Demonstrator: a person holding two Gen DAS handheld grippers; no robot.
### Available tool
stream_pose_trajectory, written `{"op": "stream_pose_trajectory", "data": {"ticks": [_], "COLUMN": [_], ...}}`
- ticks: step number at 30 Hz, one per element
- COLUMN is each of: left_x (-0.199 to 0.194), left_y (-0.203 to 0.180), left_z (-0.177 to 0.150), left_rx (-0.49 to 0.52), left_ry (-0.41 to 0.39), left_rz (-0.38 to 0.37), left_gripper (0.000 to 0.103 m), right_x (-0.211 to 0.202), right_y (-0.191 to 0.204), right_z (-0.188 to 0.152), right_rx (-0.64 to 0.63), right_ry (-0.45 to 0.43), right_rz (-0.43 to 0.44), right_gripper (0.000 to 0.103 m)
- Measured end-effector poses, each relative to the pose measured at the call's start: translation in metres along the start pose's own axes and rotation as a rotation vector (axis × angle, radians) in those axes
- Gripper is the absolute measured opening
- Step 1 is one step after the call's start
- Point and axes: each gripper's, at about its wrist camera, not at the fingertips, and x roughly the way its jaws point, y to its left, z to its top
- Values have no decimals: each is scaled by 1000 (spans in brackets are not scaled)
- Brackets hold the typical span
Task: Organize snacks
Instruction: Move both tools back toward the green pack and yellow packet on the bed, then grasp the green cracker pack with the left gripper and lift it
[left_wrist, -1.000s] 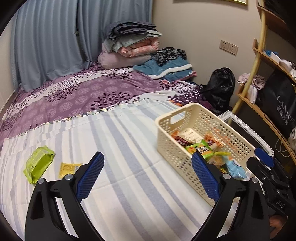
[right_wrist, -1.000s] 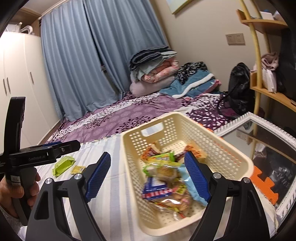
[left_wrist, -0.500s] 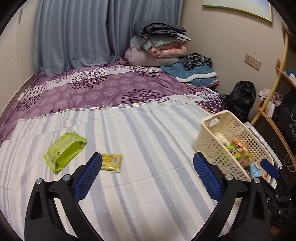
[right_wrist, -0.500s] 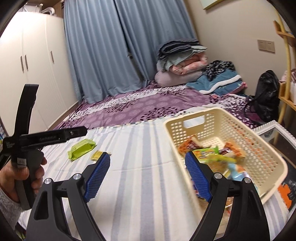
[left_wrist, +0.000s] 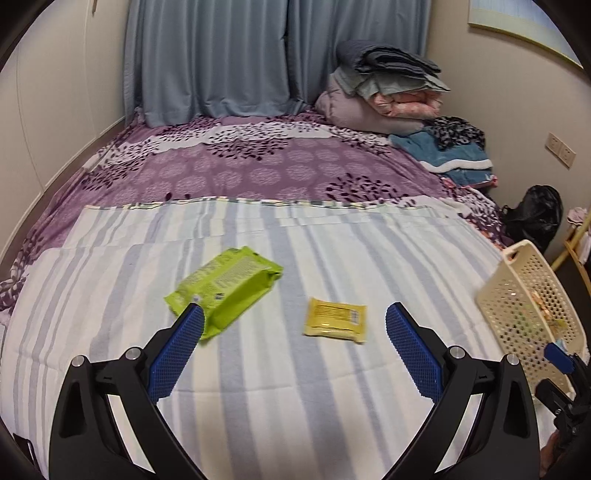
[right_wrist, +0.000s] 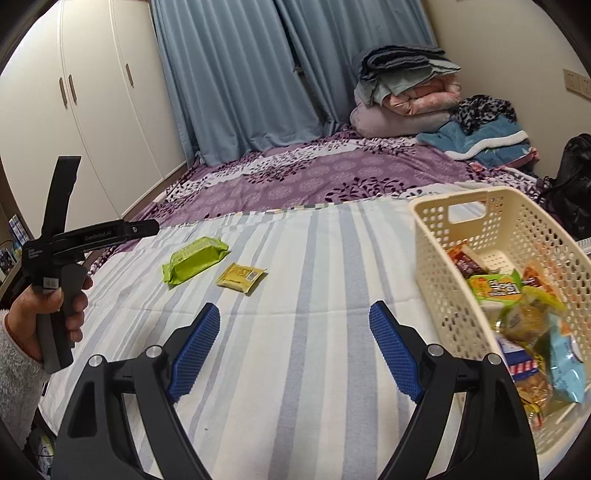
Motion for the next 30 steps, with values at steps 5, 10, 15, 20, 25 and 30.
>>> {"op": "stream_pose_trajectory", "data": {"ticks": [5, 10, 15, 20, 25, 30], "left_x": [35, 80, 123, 153, 174, 191], "left_y": [35, 63, 83, 91, 93, 90], "left_z": [6, 11, 15, 19, 26, 28], "left_rx": [-6, -16, -44, -14, 11, 36], "left_ry": [23, 88, 145, 172, 190, 229], "left_rz": [23, 47, 23, 28, -7, -68], "left_gripper": [100, 100, 100, 100, 100, 100], "right_x": [19, 40, 58, 73, 86, 101], "right_y": [9, 14, 14, 16, 14, 18], "right_z": [-1, -2, -2, 1, 3, 2], "right_rx": [-17, -23, -16, -24, -19, -27], "right_ry": [44, 86, 125, 144, 163, 180], "right_rz": [14, 14, 12, 11, 4, 8], "right_gripper": [83, 83, 83, 83, 83, 83]}}
